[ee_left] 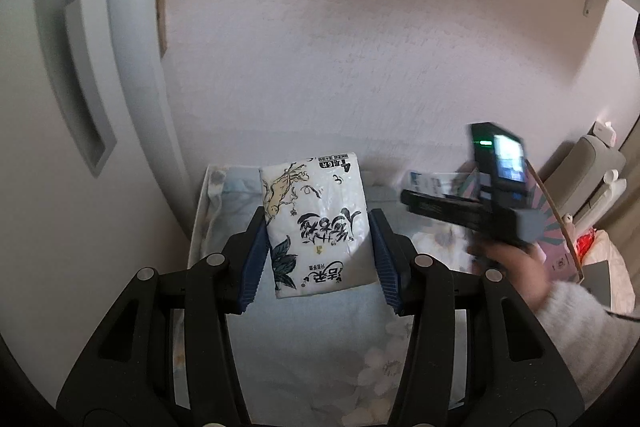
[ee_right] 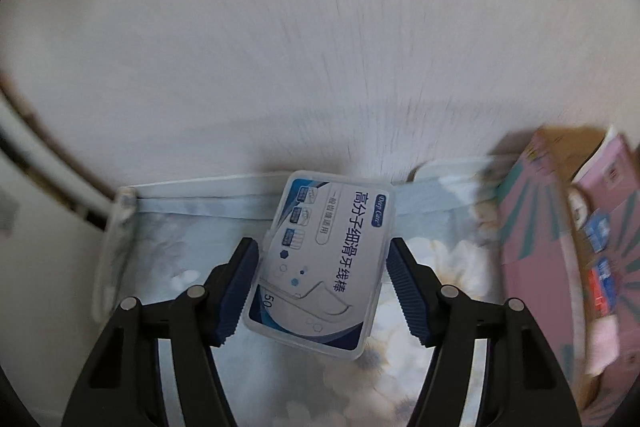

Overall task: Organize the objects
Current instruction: 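Grasp the clear cotton-swab case with the right tool while the left tool holds the tissues, then carry tissue pack and swab case into the cardboard box and open both tools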

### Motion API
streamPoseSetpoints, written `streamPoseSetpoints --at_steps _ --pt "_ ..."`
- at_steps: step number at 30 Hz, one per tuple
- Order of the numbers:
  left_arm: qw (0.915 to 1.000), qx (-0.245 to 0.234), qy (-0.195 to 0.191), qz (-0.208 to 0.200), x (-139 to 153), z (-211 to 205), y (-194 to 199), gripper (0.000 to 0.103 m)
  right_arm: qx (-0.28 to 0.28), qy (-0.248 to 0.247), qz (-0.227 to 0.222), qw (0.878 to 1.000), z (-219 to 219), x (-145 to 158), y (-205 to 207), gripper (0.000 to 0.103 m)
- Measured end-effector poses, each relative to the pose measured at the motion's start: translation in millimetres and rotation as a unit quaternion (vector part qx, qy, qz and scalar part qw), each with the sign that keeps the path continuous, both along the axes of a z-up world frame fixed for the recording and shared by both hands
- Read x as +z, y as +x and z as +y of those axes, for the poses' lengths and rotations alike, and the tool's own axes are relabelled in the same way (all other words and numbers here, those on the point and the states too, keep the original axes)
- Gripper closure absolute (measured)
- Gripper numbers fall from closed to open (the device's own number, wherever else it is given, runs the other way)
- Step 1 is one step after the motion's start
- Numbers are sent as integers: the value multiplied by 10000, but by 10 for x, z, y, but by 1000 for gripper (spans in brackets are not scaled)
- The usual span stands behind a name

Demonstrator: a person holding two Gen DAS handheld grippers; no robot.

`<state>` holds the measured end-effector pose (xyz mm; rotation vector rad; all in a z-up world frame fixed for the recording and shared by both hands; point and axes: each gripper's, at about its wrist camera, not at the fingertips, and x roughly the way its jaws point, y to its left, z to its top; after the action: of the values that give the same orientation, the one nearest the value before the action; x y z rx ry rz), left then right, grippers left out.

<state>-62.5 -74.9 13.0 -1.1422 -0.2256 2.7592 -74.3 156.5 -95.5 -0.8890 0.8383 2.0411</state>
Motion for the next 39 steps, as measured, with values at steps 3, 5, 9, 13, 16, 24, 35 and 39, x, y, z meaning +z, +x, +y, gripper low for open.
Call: streamPoseSetpoints --at_steps 3,5,9,13,16,24,35,39 --pt "9999 -87 3 51 45 29 -82 58 159 398 140 9990 -225 364 231 42" --pt "9998 -159 -9 89 71 69 -131 58 232 657 225 9973 -382 599 394 42" --pt "9994 -293 -93 148 91 171 -175 58 295 926 193 9951 -530 869 494 42" --pt "9989 -407 -232 77 -6 259 -154 58 300 1004 253 9942 -542 945 637 42" --pt "9986 -459 -268 0 -77 291 -128 58 349 1001 279 9940 -638 896 710 42" --pt "9977 -602 -301 -15 -109 356 -57 58 421 930 399 9940 -729 878 653 42" --pt "9959 -881 -183 29 21 612 -81 58 285 1009 558 9929 -692 1003 862 43" --pt "9938 -1113 -77 10 43 790 -138 58 113 1053 554 9928 -619 1039 1031 43"
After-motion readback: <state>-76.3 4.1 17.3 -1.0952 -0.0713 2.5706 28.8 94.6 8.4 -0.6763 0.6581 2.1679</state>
